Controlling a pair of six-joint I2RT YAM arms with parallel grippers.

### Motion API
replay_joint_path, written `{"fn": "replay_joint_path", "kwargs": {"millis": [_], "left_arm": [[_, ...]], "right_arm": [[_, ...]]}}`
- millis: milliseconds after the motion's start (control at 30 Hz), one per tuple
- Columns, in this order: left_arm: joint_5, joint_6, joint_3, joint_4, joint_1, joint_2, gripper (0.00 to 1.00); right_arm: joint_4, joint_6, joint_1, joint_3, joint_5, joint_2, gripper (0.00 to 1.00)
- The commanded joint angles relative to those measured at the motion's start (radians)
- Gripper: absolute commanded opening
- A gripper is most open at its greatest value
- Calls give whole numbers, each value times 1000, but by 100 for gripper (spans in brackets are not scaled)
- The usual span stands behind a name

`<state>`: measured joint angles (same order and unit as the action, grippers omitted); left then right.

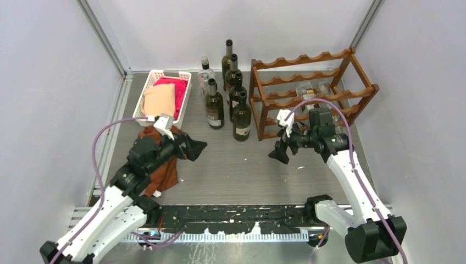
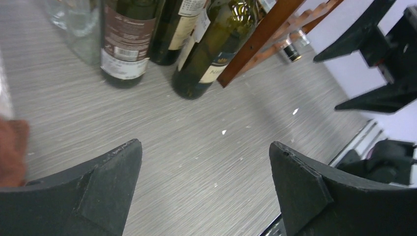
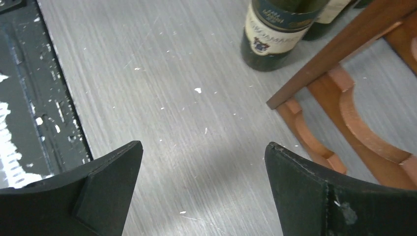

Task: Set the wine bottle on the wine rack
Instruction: Adjust the wine bottle at the center of the board.

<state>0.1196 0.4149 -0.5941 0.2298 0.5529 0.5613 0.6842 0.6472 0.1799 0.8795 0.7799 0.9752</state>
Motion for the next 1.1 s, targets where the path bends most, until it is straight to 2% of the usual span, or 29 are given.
{"fn": "replay_joint_path", "kwargs": {"millis": [0, 100, 233, 367, 433, 633, 900, 1067], "left_arm": [[59, 212, 10, -377, -7, 163, 99], [98, 258, -79, -422, -6, 322, 98], [135, 237, -246, -385, 0, 496, 100], [116, 5, -329, -412, 68, 620, 100], [96, -123, -322, -498, 101, 653, 100], [169, -351, -302, -799, 101, 764, 93], [166, -364, -380, -987, 96, 964, 80], [150, -358, -428, -1006, 96, 1025, 72]], "right_arm": [[85, 90, -12, 22, 75, 12, 100], [68, 64, -15, 14, 58, 16, 100], [48, 38, -19, 4, 54, 16, 100], [49, 35, -20, 6, 52, 25, 100], [54, 37, -20, 8, 51, 31, 100], [66, 60, -20, 7, 48, 49, 100], [74, 90, -19, -1, 53, 46, 100], [78, 100, -19, -2, 47, 49, 100]]}}
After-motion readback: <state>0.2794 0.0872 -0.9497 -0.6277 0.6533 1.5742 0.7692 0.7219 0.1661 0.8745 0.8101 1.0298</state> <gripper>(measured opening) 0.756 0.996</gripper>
